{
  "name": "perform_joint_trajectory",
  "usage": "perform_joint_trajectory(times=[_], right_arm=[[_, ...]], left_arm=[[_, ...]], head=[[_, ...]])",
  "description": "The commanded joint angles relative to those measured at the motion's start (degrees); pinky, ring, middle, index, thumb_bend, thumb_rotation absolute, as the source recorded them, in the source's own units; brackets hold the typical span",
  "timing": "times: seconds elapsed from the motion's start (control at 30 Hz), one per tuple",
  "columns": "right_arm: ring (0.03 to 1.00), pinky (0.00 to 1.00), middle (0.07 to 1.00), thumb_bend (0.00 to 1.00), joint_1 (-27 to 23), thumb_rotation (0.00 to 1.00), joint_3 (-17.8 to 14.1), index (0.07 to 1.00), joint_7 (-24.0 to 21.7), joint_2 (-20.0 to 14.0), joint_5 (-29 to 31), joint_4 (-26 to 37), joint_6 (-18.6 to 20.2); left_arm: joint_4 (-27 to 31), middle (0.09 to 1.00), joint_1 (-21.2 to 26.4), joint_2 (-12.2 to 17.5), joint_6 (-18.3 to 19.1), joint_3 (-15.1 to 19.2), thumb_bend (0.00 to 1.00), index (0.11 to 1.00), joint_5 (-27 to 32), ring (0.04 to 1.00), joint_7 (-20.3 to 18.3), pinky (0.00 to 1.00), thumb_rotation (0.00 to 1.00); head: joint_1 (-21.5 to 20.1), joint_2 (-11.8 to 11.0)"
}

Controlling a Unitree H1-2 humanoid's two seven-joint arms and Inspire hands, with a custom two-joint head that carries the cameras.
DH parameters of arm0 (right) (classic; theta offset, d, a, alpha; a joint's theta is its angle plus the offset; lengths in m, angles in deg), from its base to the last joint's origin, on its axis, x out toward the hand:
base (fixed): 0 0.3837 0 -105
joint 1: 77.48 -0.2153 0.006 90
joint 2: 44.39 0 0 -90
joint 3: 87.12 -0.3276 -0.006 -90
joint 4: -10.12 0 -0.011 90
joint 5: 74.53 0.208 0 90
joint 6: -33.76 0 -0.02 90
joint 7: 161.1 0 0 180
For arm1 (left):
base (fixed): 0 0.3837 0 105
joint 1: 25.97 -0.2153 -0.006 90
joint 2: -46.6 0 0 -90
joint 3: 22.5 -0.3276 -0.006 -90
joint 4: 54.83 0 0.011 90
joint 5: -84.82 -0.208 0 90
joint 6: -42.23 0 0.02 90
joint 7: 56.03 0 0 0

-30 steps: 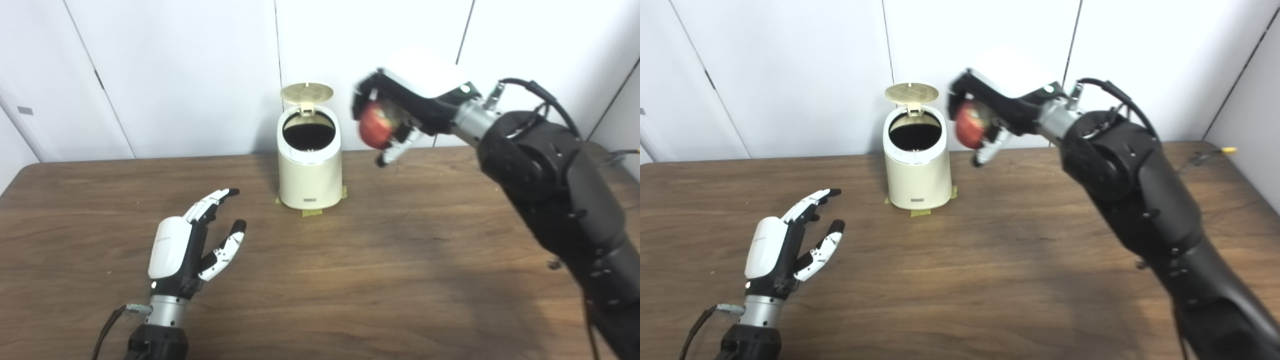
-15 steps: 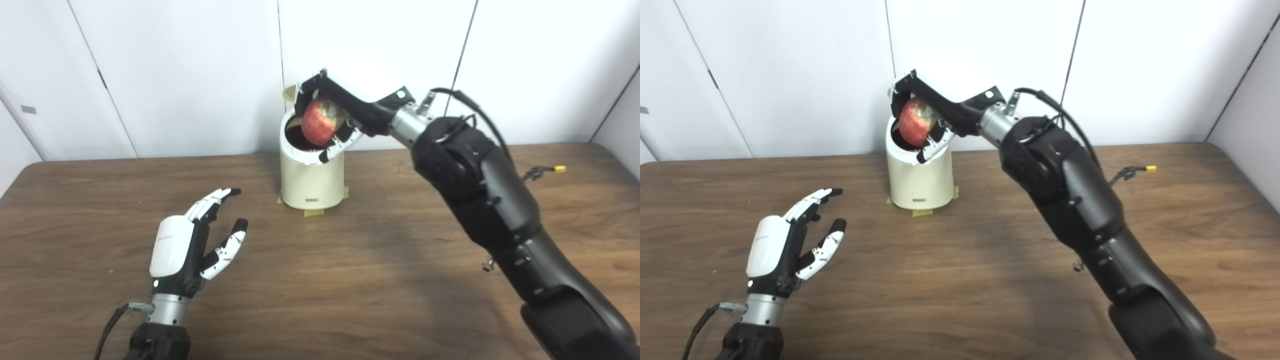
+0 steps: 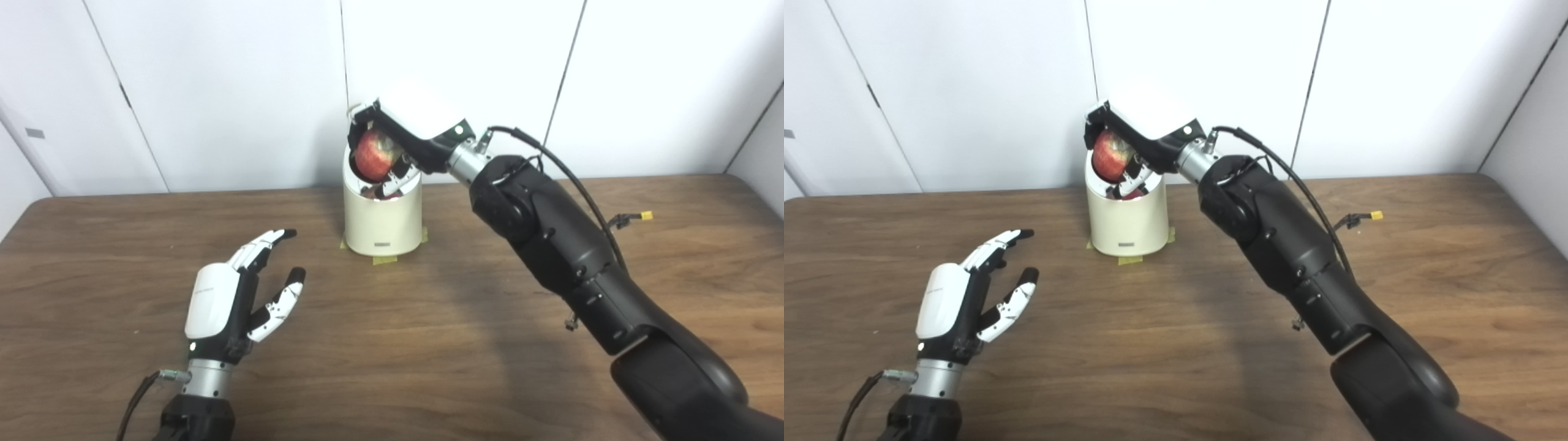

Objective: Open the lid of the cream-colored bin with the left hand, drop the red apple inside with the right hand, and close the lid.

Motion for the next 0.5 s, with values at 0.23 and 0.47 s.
perform_joint_trajectory(times=[0.23,0.47], right_arm=[[0.467,0.38,0.565,0.51,-4.59,0.00,0.26,0.438,6.29,0.21,-0.82,-3.30,-0.64],[0.467,0.38,0.567,0.51,-4.39,0.00,0.96,0.438,7.99,0.30,-1.40,-4.55,0.18]], left_arm=[[1.21,0.845,-0.20,-0.98,-0.41,-0.43,0.35,0.828,0.16,0.805,0.82,0.66,0.77],[1.44,0.843,-0.23,-1.06,-0.33,-0.57,0.35,0.825,-0.20,0.801,0.84,0.65,0.77]], head=[[0.01,0.31],[0.13,0.38]])
